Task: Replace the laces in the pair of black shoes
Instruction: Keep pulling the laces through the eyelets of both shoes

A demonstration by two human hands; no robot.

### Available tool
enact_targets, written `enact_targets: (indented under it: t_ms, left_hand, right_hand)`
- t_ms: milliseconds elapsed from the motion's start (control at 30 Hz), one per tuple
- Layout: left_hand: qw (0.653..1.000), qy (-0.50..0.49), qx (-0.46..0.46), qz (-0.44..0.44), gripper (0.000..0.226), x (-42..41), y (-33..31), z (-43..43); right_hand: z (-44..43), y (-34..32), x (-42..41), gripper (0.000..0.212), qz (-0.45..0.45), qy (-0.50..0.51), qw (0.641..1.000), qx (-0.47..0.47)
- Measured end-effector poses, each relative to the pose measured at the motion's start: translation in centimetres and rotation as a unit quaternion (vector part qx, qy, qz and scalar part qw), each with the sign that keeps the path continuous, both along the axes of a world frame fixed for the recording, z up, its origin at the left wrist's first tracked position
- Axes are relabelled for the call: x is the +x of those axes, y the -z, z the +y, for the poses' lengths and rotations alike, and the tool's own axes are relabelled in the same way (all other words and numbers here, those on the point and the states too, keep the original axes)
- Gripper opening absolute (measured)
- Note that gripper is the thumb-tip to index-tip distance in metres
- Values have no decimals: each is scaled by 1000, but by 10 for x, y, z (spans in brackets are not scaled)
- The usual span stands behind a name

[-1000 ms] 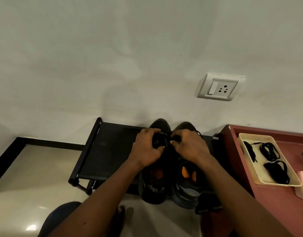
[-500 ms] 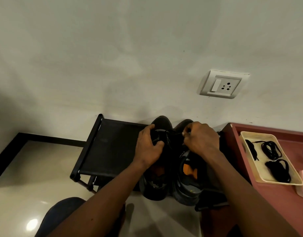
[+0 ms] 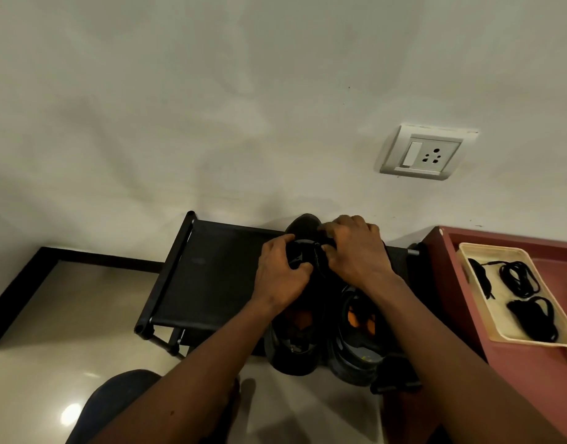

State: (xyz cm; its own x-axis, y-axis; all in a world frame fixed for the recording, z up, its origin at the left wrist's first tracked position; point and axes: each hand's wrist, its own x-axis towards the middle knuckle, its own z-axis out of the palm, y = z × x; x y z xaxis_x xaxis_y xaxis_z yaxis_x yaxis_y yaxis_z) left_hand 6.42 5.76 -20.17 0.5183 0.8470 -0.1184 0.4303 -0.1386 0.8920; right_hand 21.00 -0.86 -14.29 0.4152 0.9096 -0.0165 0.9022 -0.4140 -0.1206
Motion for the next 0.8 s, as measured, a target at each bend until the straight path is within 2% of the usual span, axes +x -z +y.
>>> enact_targets:
  t_ms: [100,167,233,333,400,467,533,600,733,800]
  left_hand:
    - [1000,10,6,10,68,-1,0,-1]
    - [1000,14,2,15,68,-2,-1,0]
    - [1000,15,-1,16,68,-2,-2,1]
    - [1000,17,-9,14,67,-2,-3,3]
    - [1000,2,-2,6,64,-3,-6,3]
    - [998,-29,45,-13,55,-4,-12,-1]
    - [991,-63,103,-63,39,-5,-20,-6]
    - [983,-65,99,-142,25,-8,-28,-12]
    - [961,52,-67,-264,29,-10,-48,-21]
    - [941,83,-130,-302,29,-11,-54,-24]
  right_hand:
    - [5,1,-2,17,-14,-9,1000,7]
    - [6,-1,0,10,19,10,999,23]
    - [5,-5,5,5,110,39,991,61]
    - [-3,-15,8,18,293,71,943,141]
    - [-8,-22,7,18,356,72,913,185]
    - [-11,-30,2,16,414,61,880,224]
    - [-12,-35,-3,15,476,42,838,261]
    - [-12,-41,-11,17,565,28,774,282]
    - [-8,-45,-28,31,740,28,602,299]
    - [-3,-44,-32,39,777,37,543,316]
